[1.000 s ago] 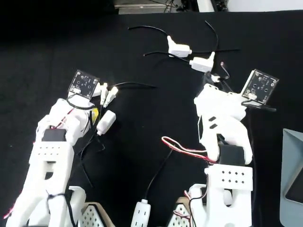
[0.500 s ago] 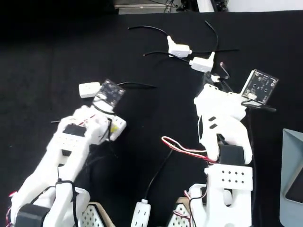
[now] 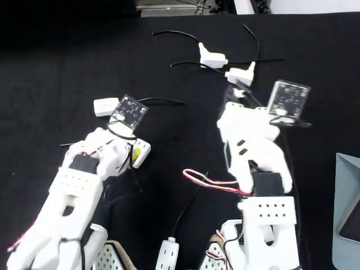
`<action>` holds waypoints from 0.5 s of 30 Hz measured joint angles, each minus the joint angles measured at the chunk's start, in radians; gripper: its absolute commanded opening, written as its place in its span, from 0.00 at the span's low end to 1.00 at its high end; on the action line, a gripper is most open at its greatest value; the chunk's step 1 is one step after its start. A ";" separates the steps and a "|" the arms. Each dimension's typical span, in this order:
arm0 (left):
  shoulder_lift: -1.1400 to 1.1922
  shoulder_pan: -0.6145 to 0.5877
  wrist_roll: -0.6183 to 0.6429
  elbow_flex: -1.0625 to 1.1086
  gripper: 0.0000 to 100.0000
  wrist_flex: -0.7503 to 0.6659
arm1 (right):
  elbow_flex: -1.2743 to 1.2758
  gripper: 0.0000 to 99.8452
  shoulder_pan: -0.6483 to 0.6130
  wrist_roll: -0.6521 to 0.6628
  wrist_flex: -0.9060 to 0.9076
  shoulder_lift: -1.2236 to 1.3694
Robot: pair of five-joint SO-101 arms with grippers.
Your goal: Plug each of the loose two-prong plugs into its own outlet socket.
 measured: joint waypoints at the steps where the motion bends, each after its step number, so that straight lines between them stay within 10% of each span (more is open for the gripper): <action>1: -0.048 0.000 0.012 0.000 0.22 0.032 | 0.000 0.01 -0.015 0.018 0.002 0.000; 15: -0.746 -0.302 0.193 0.264 0.22 0.241 | 0.000 0.01 -0.450 0.173 0.080 0.012</action>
